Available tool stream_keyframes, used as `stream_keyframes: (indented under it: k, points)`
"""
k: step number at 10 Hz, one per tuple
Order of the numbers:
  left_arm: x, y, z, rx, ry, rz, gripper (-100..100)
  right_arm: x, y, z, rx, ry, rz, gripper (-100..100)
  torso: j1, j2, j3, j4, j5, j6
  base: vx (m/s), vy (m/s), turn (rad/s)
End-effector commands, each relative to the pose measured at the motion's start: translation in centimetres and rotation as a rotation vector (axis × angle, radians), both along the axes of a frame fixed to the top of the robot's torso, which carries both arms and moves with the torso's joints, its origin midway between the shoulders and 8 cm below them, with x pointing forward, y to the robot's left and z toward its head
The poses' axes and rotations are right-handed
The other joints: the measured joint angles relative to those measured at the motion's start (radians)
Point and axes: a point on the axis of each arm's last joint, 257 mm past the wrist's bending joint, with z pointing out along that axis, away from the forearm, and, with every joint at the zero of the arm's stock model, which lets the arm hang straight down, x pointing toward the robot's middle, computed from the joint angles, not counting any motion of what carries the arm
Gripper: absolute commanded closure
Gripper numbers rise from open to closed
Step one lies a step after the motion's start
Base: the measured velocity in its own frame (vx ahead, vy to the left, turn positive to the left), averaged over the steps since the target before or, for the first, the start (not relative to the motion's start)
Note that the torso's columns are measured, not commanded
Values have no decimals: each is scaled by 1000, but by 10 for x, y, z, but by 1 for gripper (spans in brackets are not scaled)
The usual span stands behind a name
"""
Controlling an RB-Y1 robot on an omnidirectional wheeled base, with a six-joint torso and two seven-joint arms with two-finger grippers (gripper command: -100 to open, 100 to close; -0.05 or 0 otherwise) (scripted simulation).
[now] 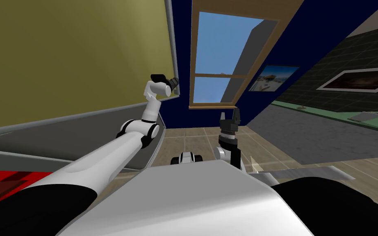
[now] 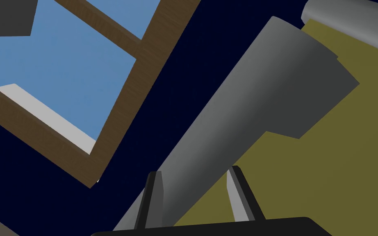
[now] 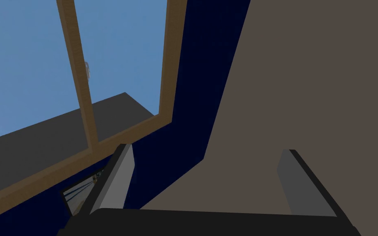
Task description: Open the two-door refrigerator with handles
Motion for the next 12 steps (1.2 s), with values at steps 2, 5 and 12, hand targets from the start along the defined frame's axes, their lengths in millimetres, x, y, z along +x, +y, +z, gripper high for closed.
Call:
stream_keyframes:
  k: [2,5,12]
  points:
    - [-13,-32,2,-3,-5,-65,100,0,0,0,0,0,0,0,1,-1,0,0,2,-6,-120,42,-39]
    - [-33,-78,4,-6,-9,-158,100,0,0,0,0,0,0,0,3,7,5,0,2,-3,-248,76,-106]
    - [-60,-94,42,-1,-8,-214,-100,0,0,0,0,0,0,0,-2,-9,-6,-5,0,-3,-54,2,-7]
